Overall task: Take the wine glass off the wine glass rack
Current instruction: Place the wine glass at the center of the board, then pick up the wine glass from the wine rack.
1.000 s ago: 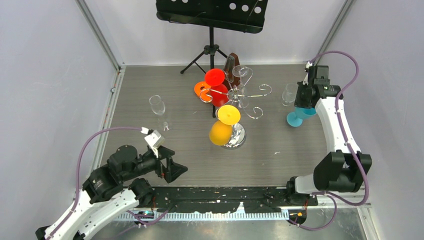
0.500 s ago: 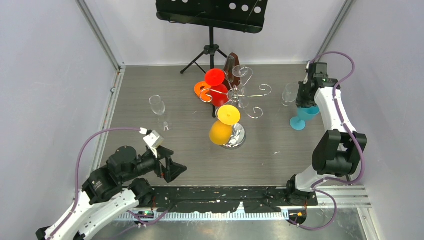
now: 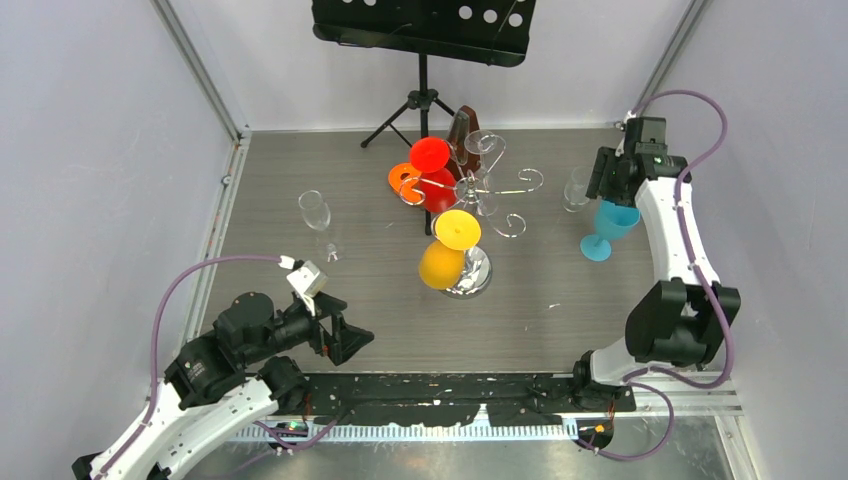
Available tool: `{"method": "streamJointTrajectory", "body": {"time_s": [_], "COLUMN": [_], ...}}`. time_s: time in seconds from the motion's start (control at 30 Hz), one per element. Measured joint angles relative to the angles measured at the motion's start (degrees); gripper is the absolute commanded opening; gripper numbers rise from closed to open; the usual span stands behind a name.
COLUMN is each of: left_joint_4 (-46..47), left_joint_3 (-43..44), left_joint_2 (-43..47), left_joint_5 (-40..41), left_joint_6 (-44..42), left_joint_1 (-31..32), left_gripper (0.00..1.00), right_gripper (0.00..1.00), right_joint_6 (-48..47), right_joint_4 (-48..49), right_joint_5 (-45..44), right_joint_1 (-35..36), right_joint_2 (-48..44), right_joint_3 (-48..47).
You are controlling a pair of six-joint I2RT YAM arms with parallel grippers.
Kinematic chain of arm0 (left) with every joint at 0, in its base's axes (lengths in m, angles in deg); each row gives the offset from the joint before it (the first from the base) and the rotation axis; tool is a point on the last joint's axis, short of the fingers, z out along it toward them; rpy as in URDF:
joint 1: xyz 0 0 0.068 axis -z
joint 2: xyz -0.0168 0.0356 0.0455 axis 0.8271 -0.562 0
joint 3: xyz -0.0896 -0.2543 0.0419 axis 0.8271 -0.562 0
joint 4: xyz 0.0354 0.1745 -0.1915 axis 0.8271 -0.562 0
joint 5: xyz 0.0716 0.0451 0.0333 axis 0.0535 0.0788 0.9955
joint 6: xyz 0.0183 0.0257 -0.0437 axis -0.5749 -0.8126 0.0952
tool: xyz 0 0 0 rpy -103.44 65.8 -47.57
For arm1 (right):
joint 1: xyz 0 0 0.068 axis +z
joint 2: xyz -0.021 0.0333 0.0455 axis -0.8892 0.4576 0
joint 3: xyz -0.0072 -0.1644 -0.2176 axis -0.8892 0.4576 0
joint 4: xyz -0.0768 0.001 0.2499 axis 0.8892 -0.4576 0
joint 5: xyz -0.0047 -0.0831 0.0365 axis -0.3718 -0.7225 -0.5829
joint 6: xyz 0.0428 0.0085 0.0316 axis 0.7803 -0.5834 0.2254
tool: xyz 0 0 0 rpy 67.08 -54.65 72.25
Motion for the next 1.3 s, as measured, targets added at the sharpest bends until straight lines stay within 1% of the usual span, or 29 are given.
{"method": "streamJointTrajectory", "body": {"time_s": [0.2, 0.27, 0.37, 0.5, 0.6, 0.7, 0.87, 1.03, 1.3], "left_joint_4": [-0.02, 0.00, 0.24, 1.09, 2.40, 5.29, 10.75, 16.15, 28.20], "left_joint_3": [0.00, 0.02, 0.35, 2.23, 5.35, 8.28, 10.12, 10.91, 11.19], "left_joint_2": [0.00, -0.28, -2.01, -4.87, -6.93, -8.72, -11.17, -15.28, -24.09], "left_joint_5": [0.55, 0.57, 0.17, -1.18, -1.99, -3.32, -5.64, -7.21, -12.44], "left_joint_6": [0.00, 0.13, 1.60, 4.24, 6.19, 8.44, 13.07, 18.10, 28.41], "left_joint_1": [0.00, 0.00, 0.00, 0.00, 0.00, 0.00, 0.00, 0.00, 0.07], "left_gripper": [1.00, 0.99, 1.00, 1.00, 1.00, 0.99, 0.97, 0.93, 0.84], "right_gripper": [0.61, 0.62, 0.62, 0.62, 0.61, 0.61, 0.59, 0.57, 0.58], "right_joint_6": [1.57, 2.43, 3.28, 4.63, 6.10, 7.19, 7.80, 7.98, 7.69], "right_joint_4": [2.01, 3.63, 5.88, 9.40, 11.45, 12.63, 14.62, 15.28, 16.52], "right_joint_5": [0.33, 0.31, -0.28, -0.55, 0.24, 0.70, 1.97, 2.80, 4.70], "right_joint_1": [0.42, 1.57, 5.03, 11.69, 13.42, 13.57, 14.08, 14.25, 14.25], "right_joint_2": [-7.63, -10.62, -15.19, -21.38, -25.90, -29.75, -35.41, -42.95, -51.93], "right_joint_3": [-0.02, 0.24, 1.42, 4.37, 7.63, 9.99, 13.09, 17.46, 19.43]}}
